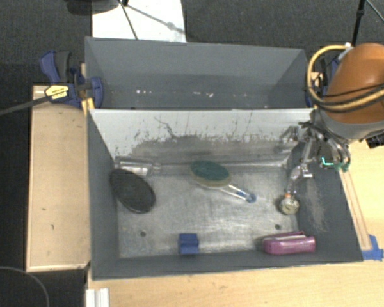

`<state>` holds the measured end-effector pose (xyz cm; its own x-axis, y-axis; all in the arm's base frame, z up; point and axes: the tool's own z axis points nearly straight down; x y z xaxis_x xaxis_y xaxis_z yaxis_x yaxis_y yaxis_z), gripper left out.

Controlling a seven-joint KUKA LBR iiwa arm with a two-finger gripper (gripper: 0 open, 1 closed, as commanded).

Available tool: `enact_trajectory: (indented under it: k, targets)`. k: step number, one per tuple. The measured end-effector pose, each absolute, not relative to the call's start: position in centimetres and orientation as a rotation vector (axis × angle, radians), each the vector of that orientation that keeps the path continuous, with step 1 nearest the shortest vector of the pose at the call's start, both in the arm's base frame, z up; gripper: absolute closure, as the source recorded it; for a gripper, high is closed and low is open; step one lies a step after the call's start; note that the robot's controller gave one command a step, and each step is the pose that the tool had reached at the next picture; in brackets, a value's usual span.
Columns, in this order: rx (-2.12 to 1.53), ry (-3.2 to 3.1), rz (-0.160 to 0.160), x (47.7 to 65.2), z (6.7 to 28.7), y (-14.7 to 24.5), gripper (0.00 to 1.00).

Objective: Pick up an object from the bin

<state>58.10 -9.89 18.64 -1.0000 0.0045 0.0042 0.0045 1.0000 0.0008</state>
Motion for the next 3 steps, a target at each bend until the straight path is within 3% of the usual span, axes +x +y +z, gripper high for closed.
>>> enact_trajectory:
  k: [1, 2, 3]
  targets:
    - [-0.273, -3.136, 0.0, 57.1, 7.2, -1.9, 0.0]
    - [-0.271, -3.145, -0.001, 57.4, 7.5, -2.0, 1.0]
    - [0.051, -3.154, 0.001, 57.2, 27.8, -1.9, 1.0]
